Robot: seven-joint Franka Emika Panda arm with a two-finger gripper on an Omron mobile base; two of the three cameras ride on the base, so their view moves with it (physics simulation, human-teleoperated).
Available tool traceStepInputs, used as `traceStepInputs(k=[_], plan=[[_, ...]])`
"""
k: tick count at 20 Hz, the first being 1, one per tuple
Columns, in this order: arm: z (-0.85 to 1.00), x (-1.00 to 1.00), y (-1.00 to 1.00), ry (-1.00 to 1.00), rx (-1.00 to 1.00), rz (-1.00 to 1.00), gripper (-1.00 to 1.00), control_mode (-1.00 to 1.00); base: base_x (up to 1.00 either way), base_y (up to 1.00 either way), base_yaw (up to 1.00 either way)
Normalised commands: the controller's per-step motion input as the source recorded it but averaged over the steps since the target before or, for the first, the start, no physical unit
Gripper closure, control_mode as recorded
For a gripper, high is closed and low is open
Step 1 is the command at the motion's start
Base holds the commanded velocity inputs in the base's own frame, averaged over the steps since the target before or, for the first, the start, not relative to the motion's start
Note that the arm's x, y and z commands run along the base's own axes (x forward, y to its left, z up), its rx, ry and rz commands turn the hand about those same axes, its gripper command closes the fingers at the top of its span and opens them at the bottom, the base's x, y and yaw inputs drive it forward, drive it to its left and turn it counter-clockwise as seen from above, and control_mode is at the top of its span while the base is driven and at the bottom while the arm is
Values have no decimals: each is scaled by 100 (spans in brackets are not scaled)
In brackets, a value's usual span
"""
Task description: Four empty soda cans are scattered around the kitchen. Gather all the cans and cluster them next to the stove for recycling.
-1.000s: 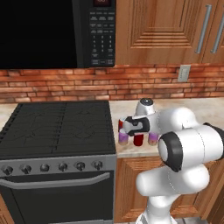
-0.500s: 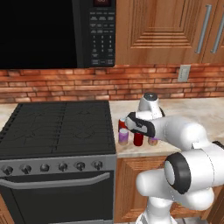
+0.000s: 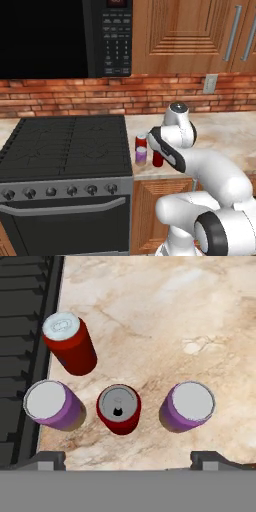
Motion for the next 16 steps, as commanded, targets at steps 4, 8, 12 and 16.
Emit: traceStepInputs(k=[4, 8, 12, 16], plan=[[41, -52, 0, -4, 0, -2, -100, -100, 0, 0, 0], [41, -53, 0, -3, 0, -2, -100, -100, 0, 0, 0], [43, -57, 0, -3, 0, -2, -100, -100, 0, 0, 0], [46, -59, 0, -3, 0, -2, -100, -100, 0, 0, 0]])
